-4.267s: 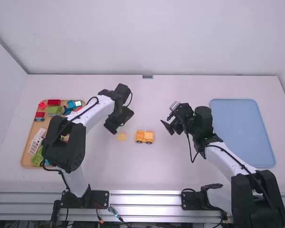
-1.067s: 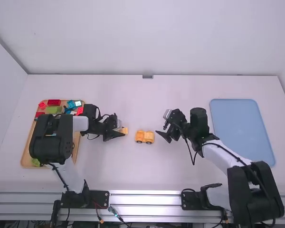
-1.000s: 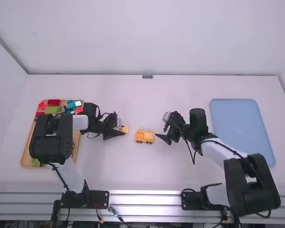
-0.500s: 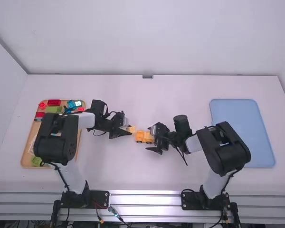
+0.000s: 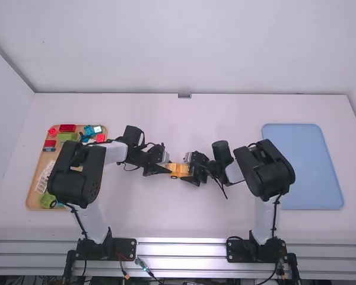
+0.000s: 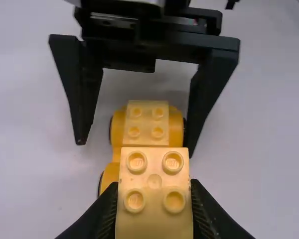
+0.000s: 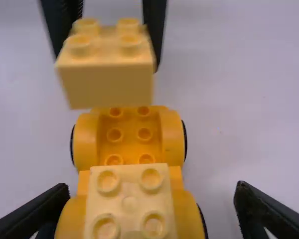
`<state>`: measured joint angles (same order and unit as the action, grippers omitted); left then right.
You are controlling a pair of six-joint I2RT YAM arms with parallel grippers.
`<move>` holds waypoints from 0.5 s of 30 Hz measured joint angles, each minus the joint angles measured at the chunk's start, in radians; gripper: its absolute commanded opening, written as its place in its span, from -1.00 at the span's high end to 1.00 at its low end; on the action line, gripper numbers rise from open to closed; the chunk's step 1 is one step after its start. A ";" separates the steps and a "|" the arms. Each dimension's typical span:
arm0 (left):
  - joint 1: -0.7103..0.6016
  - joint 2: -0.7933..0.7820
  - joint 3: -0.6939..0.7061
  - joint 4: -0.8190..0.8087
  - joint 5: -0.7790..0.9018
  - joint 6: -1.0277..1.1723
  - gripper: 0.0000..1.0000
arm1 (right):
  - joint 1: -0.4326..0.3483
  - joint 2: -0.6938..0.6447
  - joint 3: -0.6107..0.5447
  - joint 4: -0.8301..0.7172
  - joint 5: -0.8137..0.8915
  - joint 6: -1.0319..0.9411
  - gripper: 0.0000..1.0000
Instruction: Assemble lego blocks to make yellow taxi
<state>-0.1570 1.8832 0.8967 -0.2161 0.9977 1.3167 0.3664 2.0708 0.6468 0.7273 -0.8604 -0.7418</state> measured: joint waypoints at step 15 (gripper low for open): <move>-0.069 0.000 0.000 0.082 -0.092 -0.087 0.80 | 0.000 0.010 0.010 -0.043 -0.035 -0.022 0.28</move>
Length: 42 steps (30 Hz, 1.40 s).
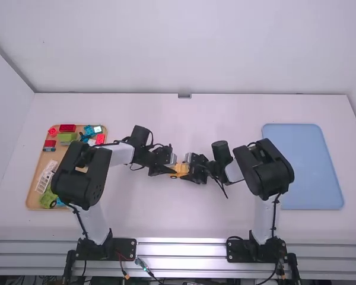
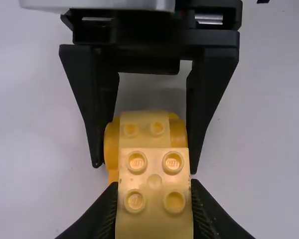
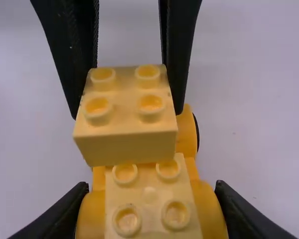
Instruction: Assemble lego blocks to make yellow taxi
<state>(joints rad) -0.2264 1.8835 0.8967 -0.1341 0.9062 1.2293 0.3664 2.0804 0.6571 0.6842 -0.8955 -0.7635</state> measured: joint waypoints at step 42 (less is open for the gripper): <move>-0.023 0.025 0.002 0.061 -0.099 -0.117 0.50 | -0.017 0.000 0.000 -0.023 -0.025 -0.027 0.24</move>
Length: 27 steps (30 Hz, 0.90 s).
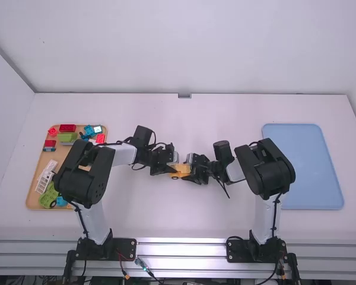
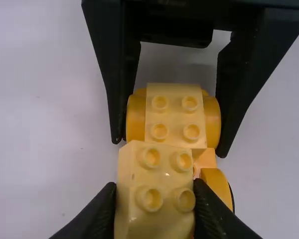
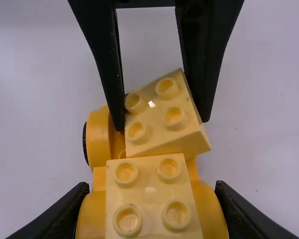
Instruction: Assemble lego blocks to make yellow taxi
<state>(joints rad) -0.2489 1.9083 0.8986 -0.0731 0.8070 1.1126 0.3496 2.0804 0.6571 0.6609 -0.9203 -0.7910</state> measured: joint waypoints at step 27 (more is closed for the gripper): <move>0.003 -0.009 0.050 -0.152 0.003 -0.018 0.35 | 0.005 0.000 0.000 -0.011 -0.016 -0.005 0.21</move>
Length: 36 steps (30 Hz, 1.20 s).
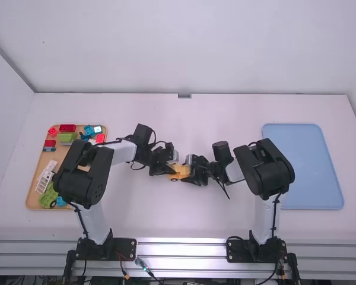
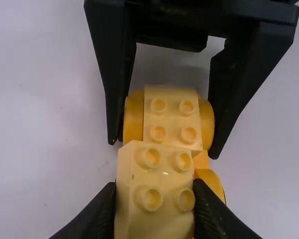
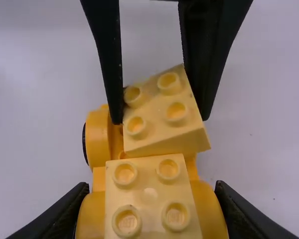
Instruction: Assemble lego blocks to make yellow taxi
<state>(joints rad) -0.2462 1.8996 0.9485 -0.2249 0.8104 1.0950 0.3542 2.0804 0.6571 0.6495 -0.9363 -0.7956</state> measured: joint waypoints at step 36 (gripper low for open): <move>-0.002 0.000 0.024 -0.050 0.023 -0.004 0.01 | 0.002 0.000 0.000 0.011 0.017 0.007 0.19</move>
<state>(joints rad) -0.2478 1.8996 0.9722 -0.2752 0.8333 1.0912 0.3561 2.0804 0.6571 0.6609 -0.9195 -0.7887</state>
